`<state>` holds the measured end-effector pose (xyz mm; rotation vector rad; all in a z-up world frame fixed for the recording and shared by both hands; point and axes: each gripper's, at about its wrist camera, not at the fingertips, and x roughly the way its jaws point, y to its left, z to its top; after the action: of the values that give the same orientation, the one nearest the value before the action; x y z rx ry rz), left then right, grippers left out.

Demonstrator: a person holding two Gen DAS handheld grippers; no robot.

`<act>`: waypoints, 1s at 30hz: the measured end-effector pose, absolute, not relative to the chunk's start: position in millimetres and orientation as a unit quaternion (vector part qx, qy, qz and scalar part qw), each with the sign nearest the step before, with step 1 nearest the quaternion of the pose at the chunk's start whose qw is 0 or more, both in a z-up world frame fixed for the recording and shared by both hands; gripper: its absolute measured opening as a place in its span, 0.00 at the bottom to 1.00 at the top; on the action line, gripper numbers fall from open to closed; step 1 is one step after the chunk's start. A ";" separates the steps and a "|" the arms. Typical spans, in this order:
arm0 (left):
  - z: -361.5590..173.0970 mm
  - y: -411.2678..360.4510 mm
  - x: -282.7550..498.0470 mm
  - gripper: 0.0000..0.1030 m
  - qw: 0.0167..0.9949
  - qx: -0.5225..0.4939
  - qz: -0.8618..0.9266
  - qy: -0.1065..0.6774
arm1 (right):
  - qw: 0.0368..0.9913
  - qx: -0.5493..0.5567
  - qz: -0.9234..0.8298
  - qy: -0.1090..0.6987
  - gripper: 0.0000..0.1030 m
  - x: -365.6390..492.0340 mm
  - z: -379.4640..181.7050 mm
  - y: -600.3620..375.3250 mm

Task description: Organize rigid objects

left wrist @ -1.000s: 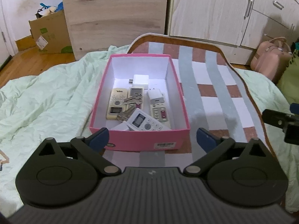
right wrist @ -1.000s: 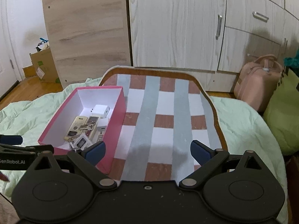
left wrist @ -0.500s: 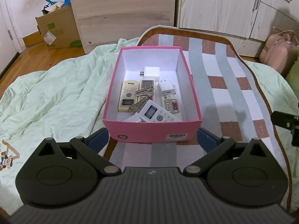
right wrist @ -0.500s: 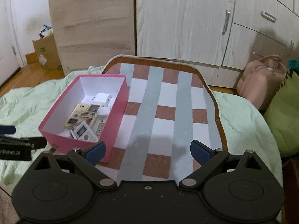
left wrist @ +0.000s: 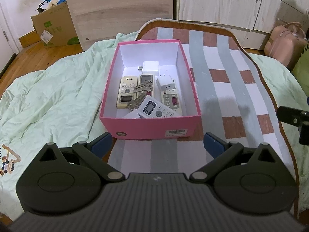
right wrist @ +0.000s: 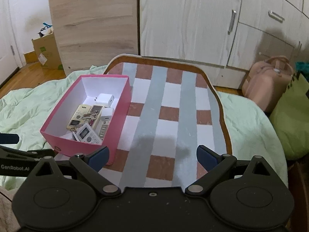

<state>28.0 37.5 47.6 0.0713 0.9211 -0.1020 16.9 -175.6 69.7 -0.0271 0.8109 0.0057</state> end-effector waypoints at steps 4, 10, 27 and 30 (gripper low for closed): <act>46.3 37.5 28.5 0.99 0.892 0.037 -0.045 0.449 | 0.919 -0.017 -0.003 0.394 0.95 16.2 69.3 -177.0; 40.9 40.6 33.0 0.99 0.887 0.035 -0.035 0.459 | 0.918 -0.013 -0.012 0.395 0.95 17.6 68.8 -181.0; 40.6 39.4 36.1 0.99 0.883 0.038 -0.033 0.467 | 0.917 -0.011 -0.011 0.400 0.95 16.8 67.0 -181.5; 40.7 38.3 35.3 0.99 0.881 0.038 -0.034 0.471 | 0.916 -0.008 -0.010 0.401 0.95 16.4 66.8 -181.6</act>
<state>35.3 38.3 40.7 0.0797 0.9811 -0.0704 16.4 -181.6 66.8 -0.0171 0.8261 -0.0214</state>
